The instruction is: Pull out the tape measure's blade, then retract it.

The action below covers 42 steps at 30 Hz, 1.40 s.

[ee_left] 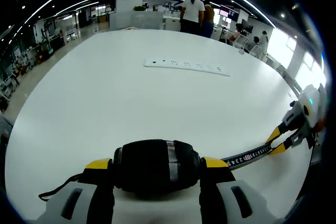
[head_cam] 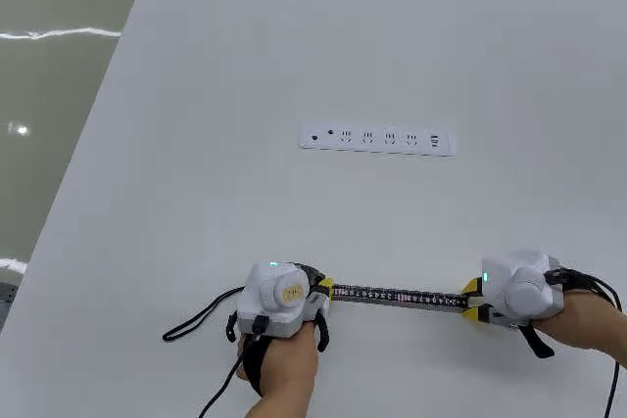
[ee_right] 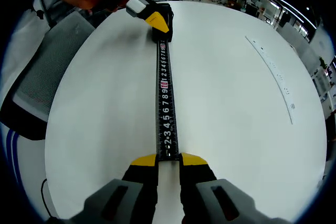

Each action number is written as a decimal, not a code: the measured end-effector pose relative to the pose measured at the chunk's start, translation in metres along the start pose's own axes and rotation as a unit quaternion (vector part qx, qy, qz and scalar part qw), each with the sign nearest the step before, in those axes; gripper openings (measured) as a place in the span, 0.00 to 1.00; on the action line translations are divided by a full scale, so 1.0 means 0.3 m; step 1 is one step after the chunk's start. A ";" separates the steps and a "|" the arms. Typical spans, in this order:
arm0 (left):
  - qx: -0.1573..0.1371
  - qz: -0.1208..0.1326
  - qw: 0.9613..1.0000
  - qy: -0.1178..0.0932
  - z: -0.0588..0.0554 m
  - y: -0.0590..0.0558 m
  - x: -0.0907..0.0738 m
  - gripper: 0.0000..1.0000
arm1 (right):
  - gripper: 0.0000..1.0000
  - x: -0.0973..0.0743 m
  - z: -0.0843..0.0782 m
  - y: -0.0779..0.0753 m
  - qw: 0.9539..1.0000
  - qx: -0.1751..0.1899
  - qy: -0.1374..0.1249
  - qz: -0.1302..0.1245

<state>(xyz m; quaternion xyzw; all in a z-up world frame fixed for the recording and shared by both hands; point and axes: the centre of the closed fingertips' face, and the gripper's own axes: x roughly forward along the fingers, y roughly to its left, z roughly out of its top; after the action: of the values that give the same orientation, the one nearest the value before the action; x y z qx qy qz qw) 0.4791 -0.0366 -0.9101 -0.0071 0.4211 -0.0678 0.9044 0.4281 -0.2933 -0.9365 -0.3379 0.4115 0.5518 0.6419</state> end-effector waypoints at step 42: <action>-0.003 0.001 1.000 -0.010 0.007 -0.001 -0.003 0.63 | 0.14 0.068 0.166 -0.025 0.999 0.018 -0.046 -0.010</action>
<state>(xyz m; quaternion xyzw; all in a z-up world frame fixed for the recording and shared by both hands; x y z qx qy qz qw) 0.4802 -0.0370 -0.9081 -0.0104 0.4125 -0.0653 0.9086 0.4443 -0.2414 -0.9335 -0.3047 0.3884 0.5528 0.6713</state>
